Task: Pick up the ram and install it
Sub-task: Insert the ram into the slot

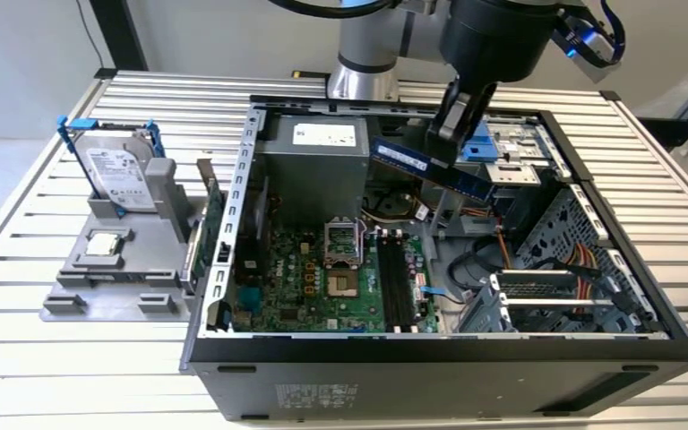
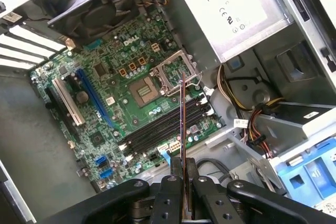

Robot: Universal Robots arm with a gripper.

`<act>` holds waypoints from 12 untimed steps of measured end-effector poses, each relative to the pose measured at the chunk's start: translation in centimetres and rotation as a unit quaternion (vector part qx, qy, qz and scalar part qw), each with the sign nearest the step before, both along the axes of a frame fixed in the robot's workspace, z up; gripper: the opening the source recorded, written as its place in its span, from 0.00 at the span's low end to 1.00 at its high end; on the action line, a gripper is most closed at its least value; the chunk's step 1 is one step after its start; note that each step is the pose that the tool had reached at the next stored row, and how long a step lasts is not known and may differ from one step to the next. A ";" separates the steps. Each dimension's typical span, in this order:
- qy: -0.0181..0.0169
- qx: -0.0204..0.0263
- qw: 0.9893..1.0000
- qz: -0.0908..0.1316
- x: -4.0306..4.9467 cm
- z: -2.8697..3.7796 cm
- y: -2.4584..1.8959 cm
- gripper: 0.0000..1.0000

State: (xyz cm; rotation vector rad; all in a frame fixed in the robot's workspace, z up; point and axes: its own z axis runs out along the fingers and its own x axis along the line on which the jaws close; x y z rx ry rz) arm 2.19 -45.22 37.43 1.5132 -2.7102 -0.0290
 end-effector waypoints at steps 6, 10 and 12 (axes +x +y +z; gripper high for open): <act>0.000 0.000 1.000 -0.006 0.00 0.00 0.00 0.00; 0.000 0.000 1.000 -0.011 0.00 0.00 0.00 0.00; 0.000 0.000 1.000 -0.014 0.00 0.00 0.00 0.00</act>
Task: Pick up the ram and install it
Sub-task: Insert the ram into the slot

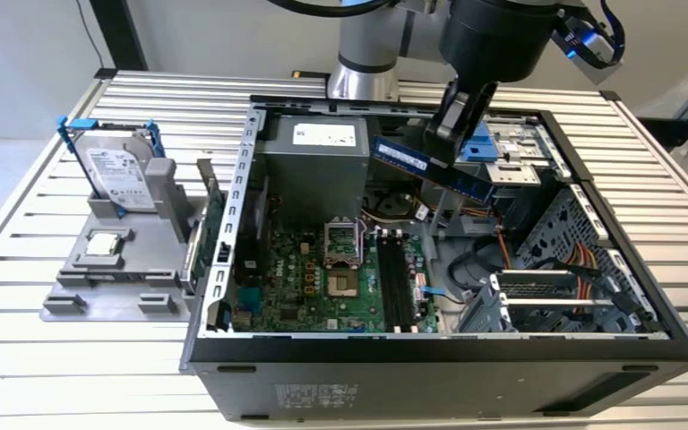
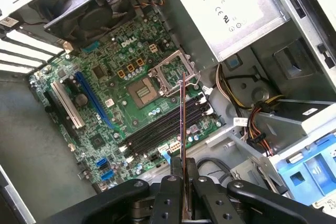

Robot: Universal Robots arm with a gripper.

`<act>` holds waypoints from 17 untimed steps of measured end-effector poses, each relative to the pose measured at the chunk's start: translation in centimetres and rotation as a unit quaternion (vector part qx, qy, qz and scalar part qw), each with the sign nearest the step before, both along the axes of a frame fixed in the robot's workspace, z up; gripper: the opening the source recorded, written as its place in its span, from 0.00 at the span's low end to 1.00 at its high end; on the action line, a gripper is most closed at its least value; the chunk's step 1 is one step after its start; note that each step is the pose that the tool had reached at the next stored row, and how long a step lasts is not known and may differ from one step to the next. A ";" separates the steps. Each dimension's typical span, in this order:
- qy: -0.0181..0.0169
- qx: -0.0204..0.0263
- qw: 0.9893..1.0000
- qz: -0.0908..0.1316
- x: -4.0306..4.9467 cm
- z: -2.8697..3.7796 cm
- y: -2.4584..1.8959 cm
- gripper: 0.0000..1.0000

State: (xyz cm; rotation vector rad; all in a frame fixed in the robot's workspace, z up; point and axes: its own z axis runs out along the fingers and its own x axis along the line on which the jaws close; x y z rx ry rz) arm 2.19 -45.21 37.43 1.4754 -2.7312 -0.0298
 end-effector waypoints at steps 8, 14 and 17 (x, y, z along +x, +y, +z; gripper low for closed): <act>0.000 0.000 1.000 -0.011 0.00 0.00 0.00 0.00; 0.000 0.000 1.000 -0.019 0.00 0.00 0.00 0.00; 0.000 0.000 1.000 -0.023 0.00 0.00 0.00 0.00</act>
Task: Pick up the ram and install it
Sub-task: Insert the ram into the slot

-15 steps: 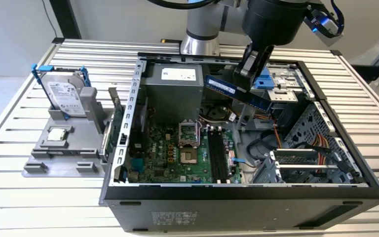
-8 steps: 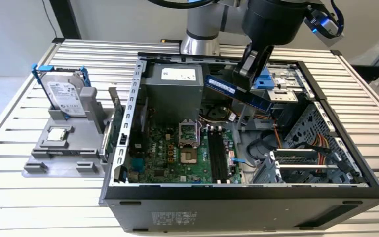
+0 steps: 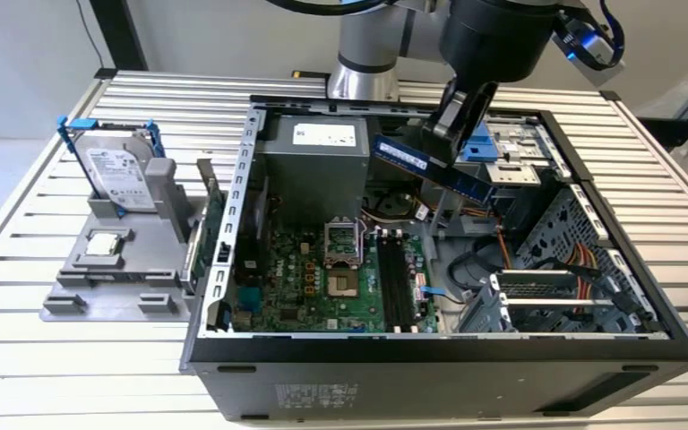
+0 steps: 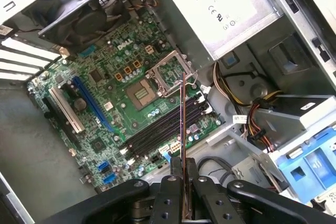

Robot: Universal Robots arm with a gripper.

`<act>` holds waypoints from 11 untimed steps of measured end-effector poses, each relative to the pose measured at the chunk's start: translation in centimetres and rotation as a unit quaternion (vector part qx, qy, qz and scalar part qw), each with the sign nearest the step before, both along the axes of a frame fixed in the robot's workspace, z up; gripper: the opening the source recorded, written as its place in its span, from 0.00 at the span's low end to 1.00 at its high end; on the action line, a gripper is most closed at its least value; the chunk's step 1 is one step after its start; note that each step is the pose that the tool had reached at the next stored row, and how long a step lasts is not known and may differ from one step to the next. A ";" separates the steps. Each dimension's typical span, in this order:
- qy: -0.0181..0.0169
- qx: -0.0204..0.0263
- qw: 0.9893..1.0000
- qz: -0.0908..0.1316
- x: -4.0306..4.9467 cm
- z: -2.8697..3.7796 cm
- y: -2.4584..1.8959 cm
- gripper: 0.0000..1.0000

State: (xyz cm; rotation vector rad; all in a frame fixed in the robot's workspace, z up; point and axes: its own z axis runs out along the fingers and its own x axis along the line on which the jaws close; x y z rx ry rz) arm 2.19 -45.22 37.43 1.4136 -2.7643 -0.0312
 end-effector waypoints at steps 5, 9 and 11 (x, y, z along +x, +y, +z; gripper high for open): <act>0.000 0.000 1.000 -0.008 0.00 0.00 0.00 0.00; 0.000 0.000 1.000 -0.017 0.00 0.00 0.00 0.00; 0.000 0.000 1.000 -0.023 0.00 0.00 0.00 0.00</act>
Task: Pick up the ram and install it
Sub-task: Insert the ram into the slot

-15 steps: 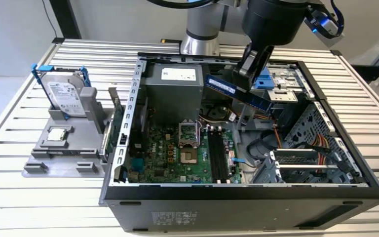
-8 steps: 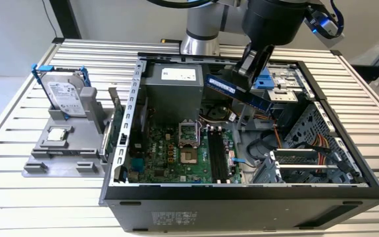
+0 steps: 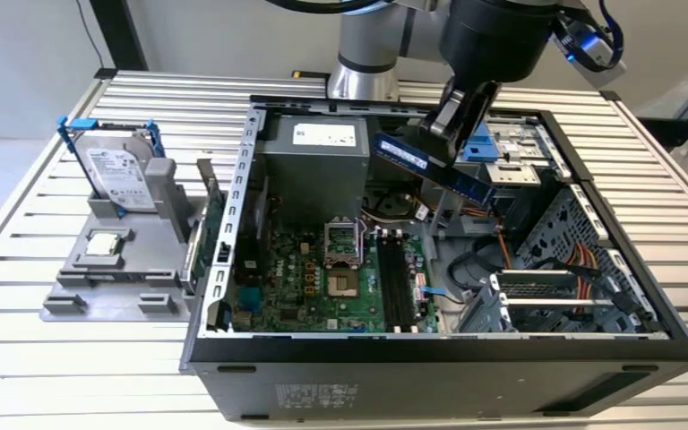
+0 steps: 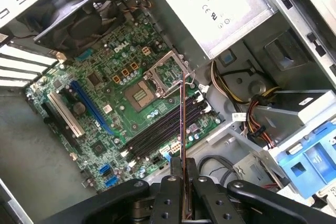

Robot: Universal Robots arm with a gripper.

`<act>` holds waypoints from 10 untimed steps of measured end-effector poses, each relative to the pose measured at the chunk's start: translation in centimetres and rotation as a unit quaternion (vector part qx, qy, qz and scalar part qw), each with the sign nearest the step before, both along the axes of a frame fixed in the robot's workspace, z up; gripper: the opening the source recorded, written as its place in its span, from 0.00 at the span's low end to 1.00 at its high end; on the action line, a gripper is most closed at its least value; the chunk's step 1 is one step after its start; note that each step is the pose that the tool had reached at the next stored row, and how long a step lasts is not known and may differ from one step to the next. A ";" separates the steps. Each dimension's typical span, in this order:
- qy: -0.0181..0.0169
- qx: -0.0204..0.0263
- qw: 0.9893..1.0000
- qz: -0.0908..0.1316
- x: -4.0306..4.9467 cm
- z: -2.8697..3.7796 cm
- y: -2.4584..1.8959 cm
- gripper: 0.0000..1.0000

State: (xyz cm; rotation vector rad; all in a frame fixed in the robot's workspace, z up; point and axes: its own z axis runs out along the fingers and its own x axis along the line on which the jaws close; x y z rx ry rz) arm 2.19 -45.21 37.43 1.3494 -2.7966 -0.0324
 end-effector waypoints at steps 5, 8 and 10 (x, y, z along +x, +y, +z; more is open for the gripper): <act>0.000 0.000 1.000 -0.014 0.00 0.00 0.00 0.00; 0.000 0.000 1.000 -0.021 0.00 0.00 0.00 0.00; 0.000 0.000 1.000 -0.025 0.00 0.00 0.00 0.00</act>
